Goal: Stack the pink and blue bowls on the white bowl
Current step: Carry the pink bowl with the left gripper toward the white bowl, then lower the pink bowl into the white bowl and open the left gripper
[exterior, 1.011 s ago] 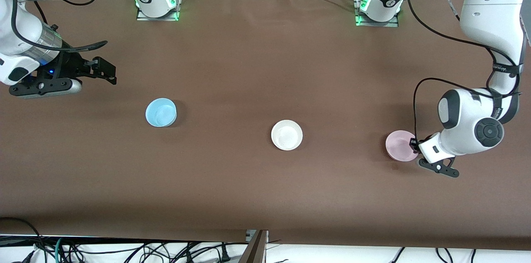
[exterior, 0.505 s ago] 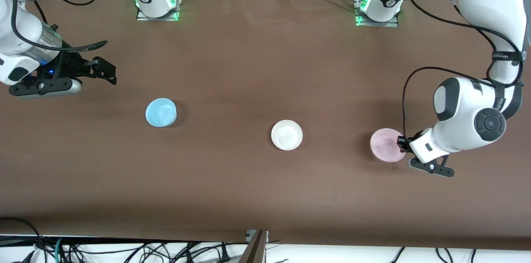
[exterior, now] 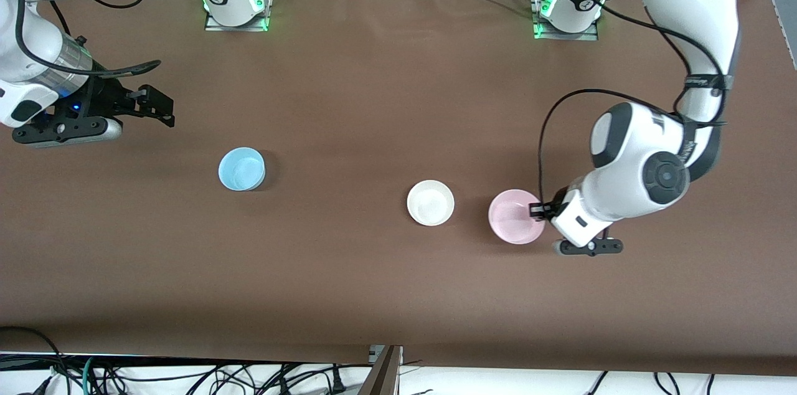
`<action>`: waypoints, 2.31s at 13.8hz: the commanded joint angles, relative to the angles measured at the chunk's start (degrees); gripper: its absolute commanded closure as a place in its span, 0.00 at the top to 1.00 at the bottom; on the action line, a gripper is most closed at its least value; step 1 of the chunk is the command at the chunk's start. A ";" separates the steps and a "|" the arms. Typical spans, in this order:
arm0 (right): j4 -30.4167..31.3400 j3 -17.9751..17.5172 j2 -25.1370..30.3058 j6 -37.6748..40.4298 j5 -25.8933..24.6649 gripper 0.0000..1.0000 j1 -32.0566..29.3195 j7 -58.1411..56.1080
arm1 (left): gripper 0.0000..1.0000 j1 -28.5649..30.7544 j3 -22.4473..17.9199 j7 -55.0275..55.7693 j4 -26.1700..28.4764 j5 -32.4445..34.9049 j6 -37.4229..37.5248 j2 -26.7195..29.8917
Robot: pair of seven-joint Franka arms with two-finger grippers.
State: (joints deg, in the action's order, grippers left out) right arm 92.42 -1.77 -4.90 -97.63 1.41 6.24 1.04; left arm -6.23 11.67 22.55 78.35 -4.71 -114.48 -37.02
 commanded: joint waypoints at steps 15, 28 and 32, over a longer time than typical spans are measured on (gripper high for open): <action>-1.28 0.01 -0.38 0.51 -0.44 1.00 0.26 -0.51 | 0.00 -12.32 -0.69 13.57 0.66 -2.23 -7.23 -6.57; -1.81 0.01 -0.38 0.77 0.52 1.00 0.35 -0.51 | 0.99 -13.73 -0.77 13.58 5.41 -2.06 -14.02 -7.01; -1.81 0.01 -0.47 0.68 0.52 1.00 0.26 -0.51 | 1.00 -13.20 -0.77 13.49 5.32 -1.97 -12.88 -4.56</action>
State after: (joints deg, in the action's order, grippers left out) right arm 91.89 -1.80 -4.90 -97.61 1.51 6.38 1.04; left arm -19.18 11.59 35.74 82.67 -6.43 -127.94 -44.49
